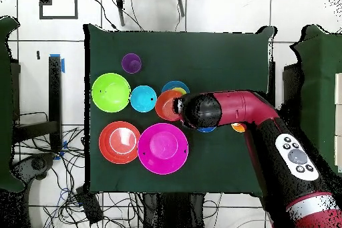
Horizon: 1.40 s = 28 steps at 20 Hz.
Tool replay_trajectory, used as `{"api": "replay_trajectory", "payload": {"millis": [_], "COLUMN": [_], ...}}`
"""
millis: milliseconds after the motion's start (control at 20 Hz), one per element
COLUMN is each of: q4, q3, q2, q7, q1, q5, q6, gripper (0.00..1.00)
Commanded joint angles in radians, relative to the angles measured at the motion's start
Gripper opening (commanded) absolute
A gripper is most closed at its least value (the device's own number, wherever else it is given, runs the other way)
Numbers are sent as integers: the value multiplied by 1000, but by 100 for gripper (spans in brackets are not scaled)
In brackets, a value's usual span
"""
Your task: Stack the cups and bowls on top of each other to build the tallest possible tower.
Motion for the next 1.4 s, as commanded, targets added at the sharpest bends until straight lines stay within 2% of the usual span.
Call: {"api": "replay_trajectory", "payload": {"millis": [50,1400], "q4": [-65,-110], "q3": [-36,-93], "q2": [3,84], "q7": [-18,29], "q1": [29,85], "q5": [17,-36], "q6": [122,26], "gripper": [0,0]}}
